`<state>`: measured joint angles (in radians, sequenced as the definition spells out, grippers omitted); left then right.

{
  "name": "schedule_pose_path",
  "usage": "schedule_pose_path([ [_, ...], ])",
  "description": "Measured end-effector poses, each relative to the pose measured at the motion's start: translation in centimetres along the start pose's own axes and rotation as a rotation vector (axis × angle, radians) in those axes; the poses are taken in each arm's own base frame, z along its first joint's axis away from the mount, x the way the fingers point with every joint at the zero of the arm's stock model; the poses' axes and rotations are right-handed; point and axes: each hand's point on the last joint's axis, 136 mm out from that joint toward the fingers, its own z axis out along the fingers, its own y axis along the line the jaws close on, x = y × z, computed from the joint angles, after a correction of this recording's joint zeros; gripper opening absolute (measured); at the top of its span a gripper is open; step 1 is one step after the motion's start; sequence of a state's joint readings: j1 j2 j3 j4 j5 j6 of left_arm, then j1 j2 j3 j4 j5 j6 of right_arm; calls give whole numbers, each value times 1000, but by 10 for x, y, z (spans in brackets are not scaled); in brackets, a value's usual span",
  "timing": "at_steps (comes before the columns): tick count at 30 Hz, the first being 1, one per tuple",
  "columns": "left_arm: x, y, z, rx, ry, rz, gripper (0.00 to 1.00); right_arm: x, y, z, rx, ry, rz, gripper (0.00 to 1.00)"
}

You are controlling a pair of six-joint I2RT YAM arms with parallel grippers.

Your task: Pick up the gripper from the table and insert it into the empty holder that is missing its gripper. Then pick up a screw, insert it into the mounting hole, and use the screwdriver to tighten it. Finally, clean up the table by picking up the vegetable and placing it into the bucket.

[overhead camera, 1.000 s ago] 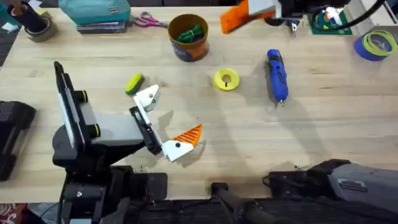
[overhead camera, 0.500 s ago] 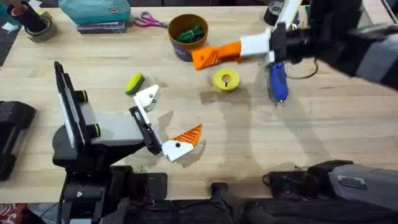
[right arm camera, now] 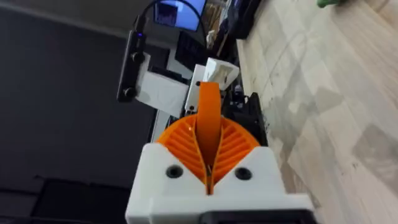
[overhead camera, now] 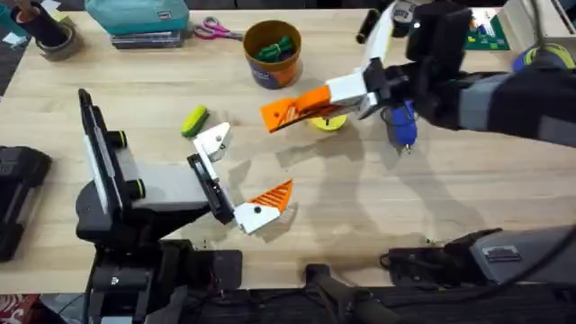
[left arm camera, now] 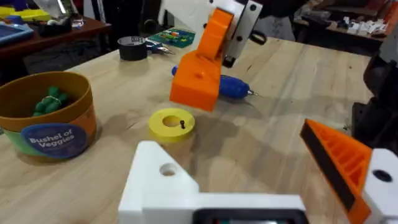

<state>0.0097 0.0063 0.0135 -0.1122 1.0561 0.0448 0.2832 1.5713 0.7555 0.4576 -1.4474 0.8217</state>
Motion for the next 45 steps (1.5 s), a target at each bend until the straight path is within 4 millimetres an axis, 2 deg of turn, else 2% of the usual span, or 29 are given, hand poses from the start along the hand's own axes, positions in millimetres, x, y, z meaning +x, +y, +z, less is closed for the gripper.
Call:
schedule_pose_path([
  [8, 0, 0, 0, 0, 0, 0, 986, 1, -6, 24, -53, 74, 0, 9],
  [13, 0, 0, 0, 0, 0, 0, 986, 8, -12, 25, -50, 78, 88, 9],
  [18, 0, 0, 0, 0, 0, 0, 986, 18, -11, 25, -56, 66, 62, 9],
  [23, 0, 0, 0, 0, 0, 0, 986, 30, -14, 31, -55, 66, 119, 9],
  [32, 0, 0, 0, 2, 0, 0, 986, 28, -9, 44, -59, 47, 104, 9],
  [45, 0, 0, 0, 2, 0, 0, 986, 30, -27, 59, -48, 36, 150, 9],
])
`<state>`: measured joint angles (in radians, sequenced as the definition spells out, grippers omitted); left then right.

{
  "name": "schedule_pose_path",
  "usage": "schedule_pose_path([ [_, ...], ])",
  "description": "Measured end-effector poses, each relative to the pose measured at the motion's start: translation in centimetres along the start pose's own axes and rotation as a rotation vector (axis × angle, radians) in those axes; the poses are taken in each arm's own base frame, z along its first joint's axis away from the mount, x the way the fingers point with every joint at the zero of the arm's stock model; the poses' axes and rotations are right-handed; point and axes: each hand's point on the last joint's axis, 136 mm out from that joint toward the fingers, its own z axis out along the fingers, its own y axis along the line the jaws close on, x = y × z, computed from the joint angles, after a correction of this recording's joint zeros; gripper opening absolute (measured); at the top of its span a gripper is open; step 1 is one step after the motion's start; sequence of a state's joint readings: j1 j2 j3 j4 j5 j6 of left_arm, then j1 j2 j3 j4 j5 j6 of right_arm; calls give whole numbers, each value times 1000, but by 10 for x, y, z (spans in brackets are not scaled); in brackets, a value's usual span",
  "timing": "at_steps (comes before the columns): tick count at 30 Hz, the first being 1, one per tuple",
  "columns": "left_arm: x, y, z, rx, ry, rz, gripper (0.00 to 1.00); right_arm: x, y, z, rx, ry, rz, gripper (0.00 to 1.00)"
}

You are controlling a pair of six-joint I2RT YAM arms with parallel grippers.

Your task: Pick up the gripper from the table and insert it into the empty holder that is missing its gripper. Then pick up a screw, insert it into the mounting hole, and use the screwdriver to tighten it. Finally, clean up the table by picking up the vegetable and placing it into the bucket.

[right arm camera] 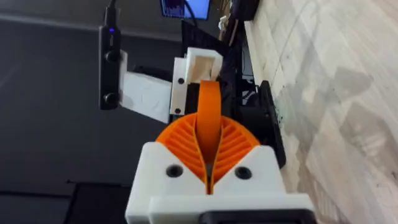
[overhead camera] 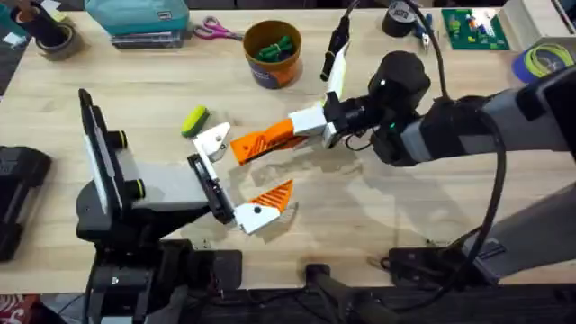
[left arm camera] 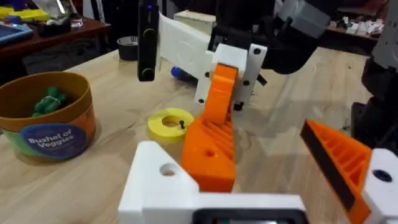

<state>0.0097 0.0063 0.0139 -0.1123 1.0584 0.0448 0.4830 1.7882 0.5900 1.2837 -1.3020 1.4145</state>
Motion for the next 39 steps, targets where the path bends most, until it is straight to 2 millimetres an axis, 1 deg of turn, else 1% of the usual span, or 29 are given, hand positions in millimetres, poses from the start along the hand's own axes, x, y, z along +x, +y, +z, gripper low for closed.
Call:
schedule_pose_path([
  [7, 0, 0, 0, 0, 0, 0, 986, -1, 6, 1, -12, -7, -53, 9],
  [12, 0, 0, 0, 0, 0, 0, 986, -1, 7, 2, -14, -4, -57, 9],
  [16, 0, 0, 0, 0, 0, 0, 986, 1, 10, 5, -21, 1, -74, 9],
  [39, 0, 0, 0, 0, 0, 0, 986, -1, 8, 9, -15, -18, -40, 9],
])
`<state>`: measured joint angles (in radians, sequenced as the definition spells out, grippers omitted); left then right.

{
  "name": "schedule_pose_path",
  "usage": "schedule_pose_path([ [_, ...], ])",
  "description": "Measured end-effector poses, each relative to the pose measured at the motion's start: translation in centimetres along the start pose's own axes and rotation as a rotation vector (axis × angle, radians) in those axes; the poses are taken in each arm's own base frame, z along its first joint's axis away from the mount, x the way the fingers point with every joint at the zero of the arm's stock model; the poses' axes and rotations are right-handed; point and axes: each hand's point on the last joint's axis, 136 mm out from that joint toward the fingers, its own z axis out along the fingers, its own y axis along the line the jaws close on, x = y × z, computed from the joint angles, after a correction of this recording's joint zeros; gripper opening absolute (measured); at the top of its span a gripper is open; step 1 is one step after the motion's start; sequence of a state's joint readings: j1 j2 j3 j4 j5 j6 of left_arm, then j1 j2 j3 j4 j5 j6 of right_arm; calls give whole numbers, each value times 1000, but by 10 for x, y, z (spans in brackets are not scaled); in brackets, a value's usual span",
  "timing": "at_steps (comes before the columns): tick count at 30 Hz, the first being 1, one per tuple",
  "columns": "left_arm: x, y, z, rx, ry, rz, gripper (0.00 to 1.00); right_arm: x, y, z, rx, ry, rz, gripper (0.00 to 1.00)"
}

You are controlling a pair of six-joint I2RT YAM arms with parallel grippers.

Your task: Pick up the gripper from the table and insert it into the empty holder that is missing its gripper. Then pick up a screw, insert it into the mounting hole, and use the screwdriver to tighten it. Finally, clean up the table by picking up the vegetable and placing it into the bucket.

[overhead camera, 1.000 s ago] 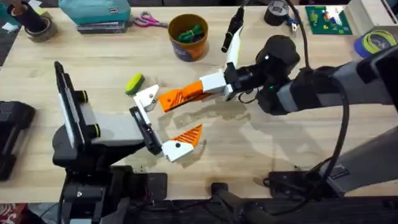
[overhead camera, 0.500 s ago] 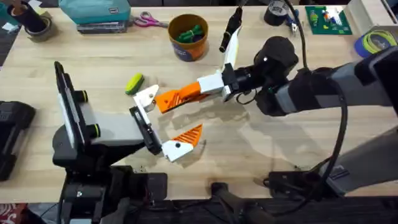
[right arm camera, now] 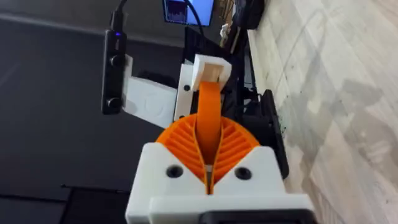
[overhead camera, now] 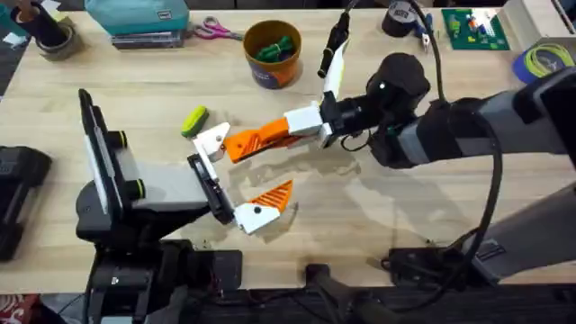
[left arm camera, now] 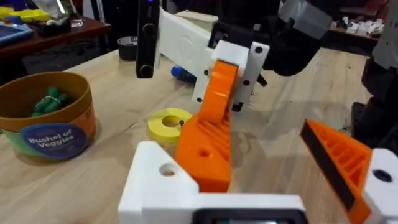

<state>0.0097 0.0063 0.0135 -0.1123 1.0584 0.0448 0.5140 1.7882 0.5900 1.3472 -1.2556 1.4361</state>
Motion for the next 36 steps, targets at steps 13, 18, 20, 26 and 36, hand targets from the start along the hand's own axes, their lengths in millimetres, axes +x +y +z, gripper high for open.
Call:
schedule_pose_path([
  [13, 0, 0, 0, -1, 0, 0, 985, 0, 0, 5, 1, -10, 10, 9],
  [18, 0, 0, 0, -1, 0, -8, 985, 0, -2, 5, 7, -13, 31, 9],
  [20, 0, 0, 0, -2, 0, -11, 986, 0, -2, 6, 7, -13, 31, 9],
  [26, 0, 1, 0, -7, 0, -12, 985, -3, -3, 9, 5, -8, 35, 9],
  [36, 0, 1, 0, -6, 0, -18, 986, -17, -6, 18, 2, 13, 55, 9],
])
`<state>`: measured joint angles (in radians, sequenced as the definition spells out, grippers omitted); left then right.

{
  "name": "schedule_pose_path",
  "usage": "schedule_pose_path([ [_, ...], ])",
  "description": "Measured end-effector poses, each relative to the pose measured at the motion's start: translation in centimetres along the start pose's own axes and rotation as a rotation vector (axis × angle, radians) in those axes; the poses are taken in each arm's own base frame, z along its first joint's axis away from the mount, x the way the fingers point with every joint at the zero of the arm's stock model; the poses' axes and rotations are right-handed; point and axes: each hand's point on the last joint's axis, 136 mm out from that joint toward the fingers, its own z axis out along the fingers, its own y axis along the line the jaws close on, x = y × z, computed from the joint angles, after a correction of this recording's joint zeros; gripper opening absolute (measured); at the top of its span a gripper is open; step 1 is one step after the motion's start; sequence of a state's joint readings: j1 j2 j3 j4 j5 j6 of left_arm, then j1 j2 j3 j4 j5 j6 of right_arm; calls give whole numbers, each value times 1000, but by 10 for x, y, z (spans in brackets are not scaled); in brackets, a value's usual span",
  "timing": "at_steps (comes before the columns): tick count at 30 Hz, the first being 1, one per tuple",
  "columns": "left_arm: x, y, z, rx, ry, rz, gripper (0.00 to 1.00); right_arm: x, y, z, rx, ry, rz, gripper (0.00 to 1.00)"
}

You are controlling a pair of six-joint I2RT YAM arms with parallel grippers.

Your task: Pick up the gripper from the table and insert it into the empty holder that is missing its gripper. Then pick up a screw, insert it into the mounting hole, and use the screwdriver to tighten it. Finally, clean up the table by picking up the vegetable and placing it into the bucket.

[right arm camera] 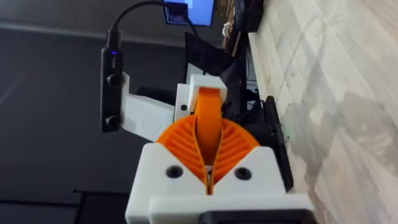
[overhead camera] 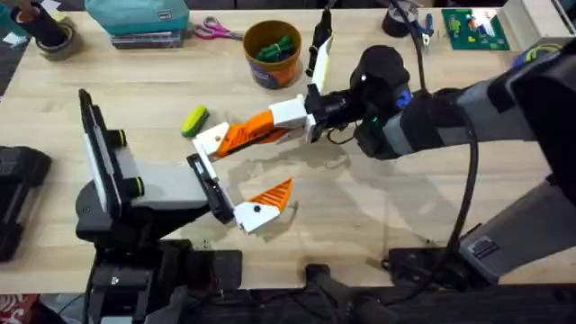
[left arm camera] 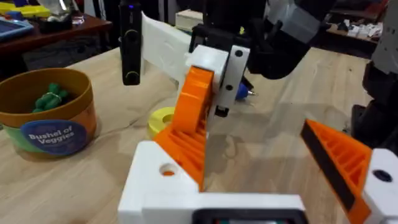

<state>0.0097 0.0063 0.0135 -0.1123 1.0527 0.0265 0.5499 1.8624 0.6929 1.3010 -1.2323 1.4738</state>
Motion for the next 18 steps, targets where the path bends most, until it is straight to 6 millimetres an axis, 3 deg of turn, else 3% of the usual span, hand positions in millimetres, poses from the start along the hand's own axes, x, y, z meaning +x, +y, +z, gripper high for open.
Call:
schedule_pose_path([
  [18, 0, 1, 0, -7, -1, 15, 986, -2, 5, 10, -2, 31, 6, 9],
])
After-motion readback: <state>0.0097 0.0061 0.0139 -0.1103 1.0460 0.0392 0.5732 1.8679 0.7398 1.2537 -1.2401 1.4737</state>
